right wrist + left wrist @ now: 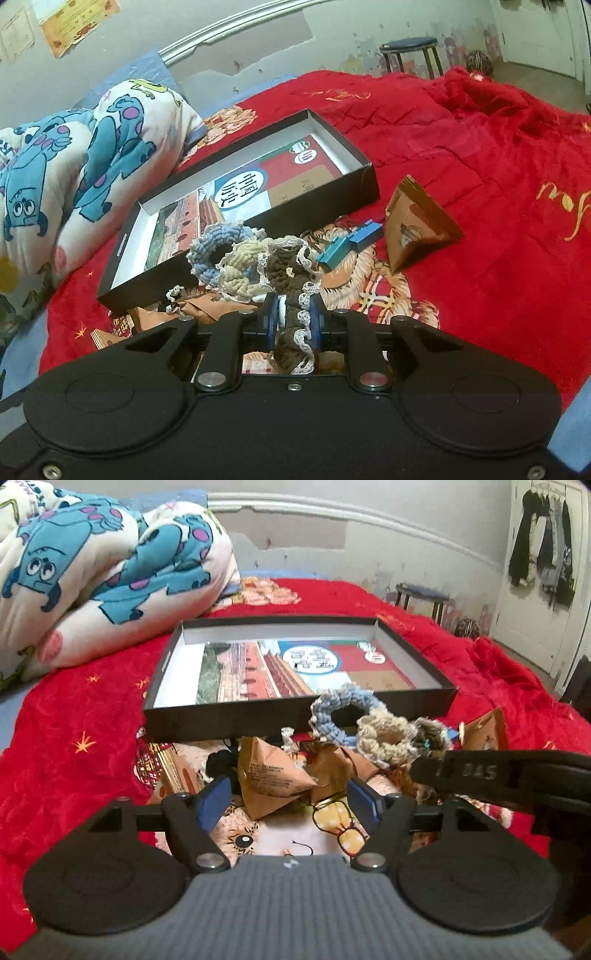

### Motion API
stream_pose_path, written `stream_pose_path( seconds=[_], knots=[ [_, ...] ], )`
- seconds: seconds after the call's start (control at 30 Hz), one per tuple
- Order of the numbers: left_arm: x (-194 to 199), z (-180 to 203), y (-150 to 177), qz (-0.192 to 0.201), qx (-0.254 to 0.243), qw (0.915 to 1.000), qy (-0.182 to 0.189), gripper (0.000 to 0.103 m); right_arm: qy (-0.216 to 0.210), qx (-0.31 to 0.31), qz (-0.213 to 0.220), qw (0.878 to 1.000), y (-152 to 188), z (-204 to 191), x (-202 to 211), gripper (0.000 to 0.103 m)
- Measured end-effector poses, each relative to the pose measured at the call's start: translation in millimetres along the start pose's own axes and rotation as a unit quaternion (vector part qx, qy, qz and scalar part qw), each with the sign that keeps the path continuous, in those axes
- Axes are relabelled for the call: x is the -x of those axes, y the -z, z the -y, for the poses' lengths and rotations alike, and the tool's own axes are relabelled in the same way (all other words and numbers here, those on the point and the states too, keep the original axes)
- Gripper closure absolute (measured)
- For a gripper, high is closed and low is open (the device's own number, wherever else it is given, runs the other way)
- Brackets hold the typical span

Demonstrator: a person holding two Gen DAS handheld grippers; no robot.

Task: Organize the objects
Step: 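Lift both held items and carry them over the black box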

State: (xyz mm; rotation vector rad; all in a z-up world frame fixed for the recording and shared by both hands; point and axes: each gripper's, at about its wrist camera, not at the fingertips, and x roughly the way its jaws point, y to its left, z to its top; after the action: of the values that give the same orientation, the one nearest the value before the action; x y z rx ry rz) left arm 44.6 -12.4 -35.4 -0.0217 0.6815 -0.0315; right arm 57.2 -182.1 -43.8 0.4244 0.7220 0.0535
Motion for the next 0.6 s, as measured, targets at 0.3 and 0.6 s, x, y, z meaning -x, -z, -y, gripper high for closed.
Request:
stream_pose_path(
  seconds=[0.3,0.6],
  knots=[
    [-23,-5,2,-0.006,0.005,0.9995,-0.029,0.029,-0.004,-0.018,0.001,1.0,0,6,1,0.086],
    [-28,-13,4,-0.025,0.025,0.9987,-0.037,0.067,-0.013,-0.021,0.013,1.0,-1,6,7,0.086]
  ],
)
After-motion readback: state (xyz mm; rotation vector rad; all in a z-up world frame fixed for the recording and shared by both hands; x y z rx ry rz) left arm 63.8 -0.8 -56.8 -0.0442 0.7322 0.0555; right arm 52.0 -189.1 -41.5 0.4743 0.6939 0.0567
